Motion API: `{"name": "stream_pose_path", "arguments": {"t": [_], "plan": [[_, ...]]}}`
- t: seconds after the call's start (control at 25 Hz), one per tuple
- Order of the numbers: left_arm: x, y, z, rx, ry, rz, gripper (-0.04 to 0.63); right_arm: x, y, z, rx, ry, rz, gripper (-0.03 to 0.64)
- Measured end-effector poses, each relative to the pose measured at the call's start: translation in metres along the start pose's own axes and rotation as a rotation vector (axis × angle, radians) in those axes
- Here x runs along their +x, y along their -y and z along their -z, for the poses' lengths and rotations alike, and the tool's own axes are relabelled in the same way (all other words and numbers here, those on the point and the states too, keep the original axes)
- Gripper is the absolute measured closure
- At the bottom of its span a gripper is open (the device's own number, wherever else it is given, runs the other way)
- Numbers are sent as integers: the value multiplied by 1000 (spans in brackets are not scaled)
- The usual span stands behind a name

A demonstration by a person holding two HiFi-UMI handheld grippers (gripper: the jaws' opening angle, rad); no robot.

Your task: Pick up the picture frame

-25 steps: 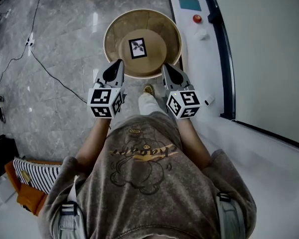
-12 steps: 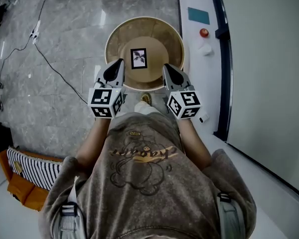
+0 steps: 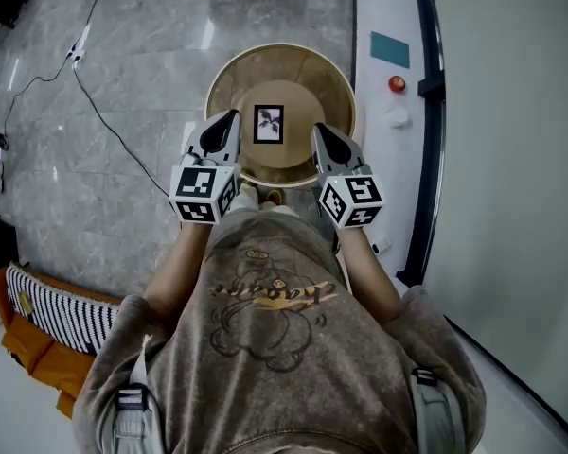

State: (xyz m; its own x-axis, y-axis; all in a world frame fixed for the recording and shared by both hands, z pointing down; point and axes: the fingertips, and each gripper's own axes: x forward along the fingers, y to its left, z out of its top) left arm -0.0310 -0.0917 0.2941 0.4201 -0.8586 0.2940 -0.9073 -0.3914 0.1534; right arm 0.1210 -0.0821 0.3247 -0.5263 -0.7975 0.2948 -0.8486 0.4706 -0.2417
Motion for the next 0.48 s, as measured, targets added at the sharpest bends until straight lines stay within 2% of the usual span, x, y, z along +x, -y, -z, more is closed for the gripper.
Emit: {"name": "stream_pose_path", "arguments": {"t": [0.48], "plan": [[25,-17,-9,19,-13,33,577,29,10,-11,22,23,38,597]]}}
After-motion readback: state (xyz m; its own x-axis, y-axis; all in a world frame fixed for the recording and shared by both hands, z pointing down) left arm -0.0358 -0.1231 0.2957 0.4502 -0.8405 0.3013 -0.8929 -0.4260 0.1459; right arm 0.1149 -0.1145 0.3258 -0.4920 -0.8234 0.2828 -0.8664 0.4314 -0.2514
